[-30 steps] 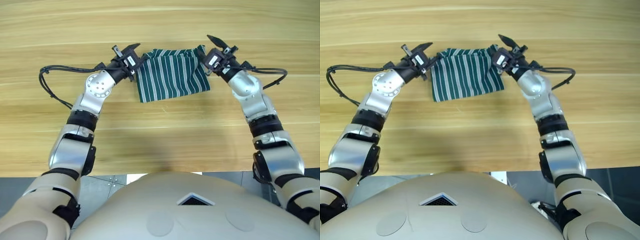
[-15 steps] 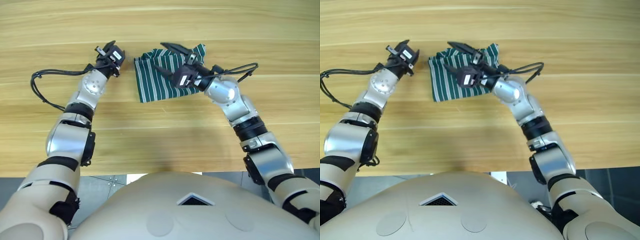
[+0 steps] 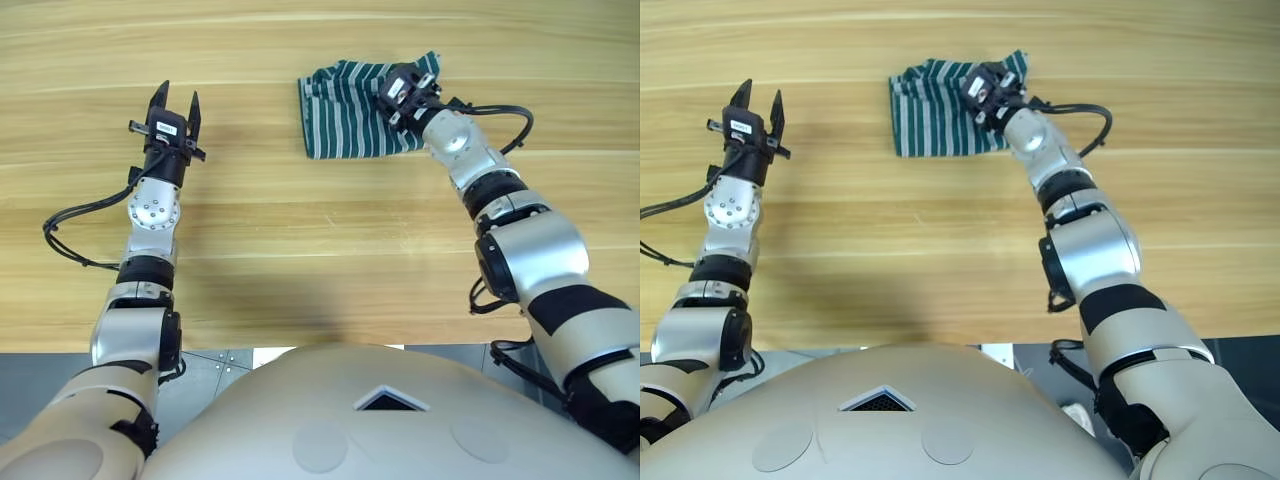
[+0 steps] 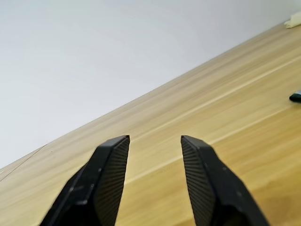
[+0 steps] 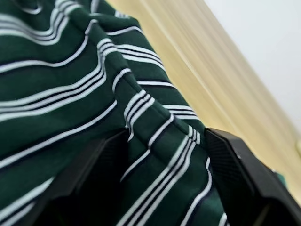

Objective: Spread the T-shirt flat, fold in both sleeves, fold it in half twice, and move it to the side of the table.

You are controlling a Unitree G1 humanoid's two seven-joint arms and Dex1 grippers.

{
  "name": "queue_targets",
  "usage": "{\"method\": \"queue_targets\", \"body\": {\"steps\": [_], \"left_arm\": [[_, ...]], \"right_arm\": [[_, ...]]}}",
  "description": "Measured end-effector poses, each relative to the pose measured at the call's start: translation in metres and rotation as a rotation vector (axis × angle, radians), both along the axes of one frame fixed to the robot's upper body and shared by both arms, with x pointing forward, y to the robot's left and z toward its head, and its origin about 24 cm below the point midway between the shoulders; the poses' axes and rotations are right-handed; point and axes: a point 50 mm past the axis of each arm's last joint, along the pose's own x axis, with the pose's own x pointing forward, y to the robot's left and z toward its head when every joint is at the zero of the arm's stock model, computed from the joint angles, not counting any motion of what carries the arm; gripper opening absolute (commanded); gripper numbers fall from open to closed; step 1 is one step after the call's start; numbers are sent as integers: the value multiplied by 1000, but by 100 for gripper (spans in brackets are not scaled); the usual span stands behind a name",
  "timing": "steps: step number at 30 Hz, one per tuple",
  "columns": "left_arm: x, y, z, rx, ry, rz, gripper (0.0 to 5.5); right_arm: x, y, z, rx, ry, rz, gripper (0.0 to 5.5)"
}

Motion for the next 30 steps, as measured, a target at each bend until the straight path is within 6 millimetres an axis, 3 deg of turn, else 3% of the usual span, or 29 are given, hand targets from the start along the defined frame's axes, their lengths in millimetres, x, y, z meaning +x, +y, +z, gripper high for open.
{"method": "queue_targets", "body": {"steps": [3,6,10,12,17,26,28,30], "left_arm": [[-6,0,-3,-52,3,18,202],[-12,4,-3,-109,-10,47,202],[-24,9,-15,-167,23,107,202],[-31,8,-21,-179,38,117,202],[-47,12,-24,-190,36,150,202],[-62,27,-20,-224,-29,270,202],[-63,31,-13,-234,-87,309,202],[-55,34,1,-253,-173,349,202]], "right_arm": [[3,-31,0,145,75,-239,299],[-6,-104,3,357,95,-689,299],[-55,-202,0,468,8,-1245,299],[-75,-226,-2,461,-23,-1375,299],[-94,-238,-11,471,-44,-1491,299],[-97,-241,-6,484,-198,-1556,299],[-77,-228,9,514,-299,-1496,299],[-28,-182,43,524,-431,-1228,299]]}}
